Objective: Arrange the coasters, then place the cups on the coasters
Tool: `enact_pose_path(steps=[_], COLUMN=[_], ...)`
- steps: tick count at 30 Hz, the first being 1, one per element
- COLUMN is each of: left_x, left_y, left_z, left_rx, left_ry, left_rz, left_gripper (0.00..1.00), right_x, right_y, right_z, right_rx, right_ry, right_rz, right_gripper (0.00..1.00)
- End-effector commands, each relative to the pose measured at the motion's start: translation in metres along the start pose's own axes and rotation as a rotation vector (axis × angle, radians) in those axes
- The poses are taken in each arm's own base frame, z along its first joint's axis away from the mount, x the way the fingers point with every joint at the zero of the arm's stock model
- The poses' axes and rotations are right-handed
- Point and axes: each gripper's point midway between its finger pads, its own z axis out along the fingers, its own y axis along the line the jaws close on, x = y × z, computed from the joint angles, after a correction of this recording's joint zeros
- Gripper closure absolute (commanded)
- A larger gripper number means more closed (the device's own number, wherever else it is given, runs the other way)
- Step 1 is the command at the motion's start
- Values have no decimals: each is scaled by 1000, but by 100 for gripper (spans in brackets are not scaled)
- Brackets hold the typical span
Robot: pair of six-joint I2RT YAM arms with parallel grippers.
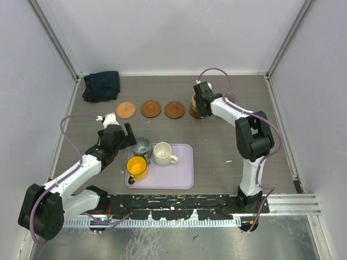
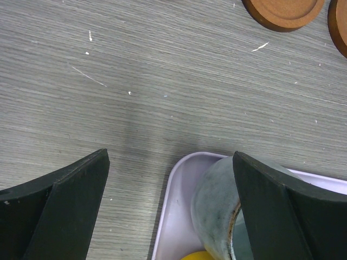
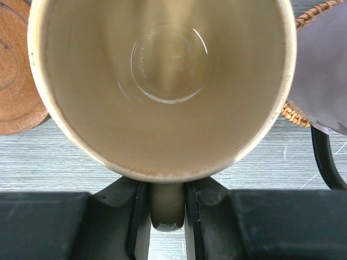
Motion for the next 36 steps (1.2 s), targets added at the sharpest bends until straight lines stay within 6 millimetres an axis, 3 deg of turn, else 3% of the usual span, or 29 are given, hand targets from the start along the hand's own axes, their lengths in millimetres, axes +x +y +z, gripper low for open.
enact_pose_path(steps=[1,16,22,27,31,36], left_x=[-16,-14,-14,-12,-12,-12], left_y=[-8,-6,-5,-5,-5,-2], left_z=[-3,-3,-3,-2,-1,-2], left_rx=[14,6,5,0,-1,-10], left_ry=[-34,-31,-32,-30,-30,-35], left_rz=[-5,-3,-7,-19,-24,-24], left_gripper=[2,2,2,2,2,2], right_x=[-55,-45,-35,-26,-21,-14], right_y=[15,14,11,10,8,8], right_z=[-11,-9,-14,-14,-14,-15], right_rx=[-52,-46,-45,-45,-39,-34], right_ry=[-165,-138,-124,-107,-95,-83], right_rz=[38,49,55,50,51,44], right_gripper=[99,99,91,77,56,44])
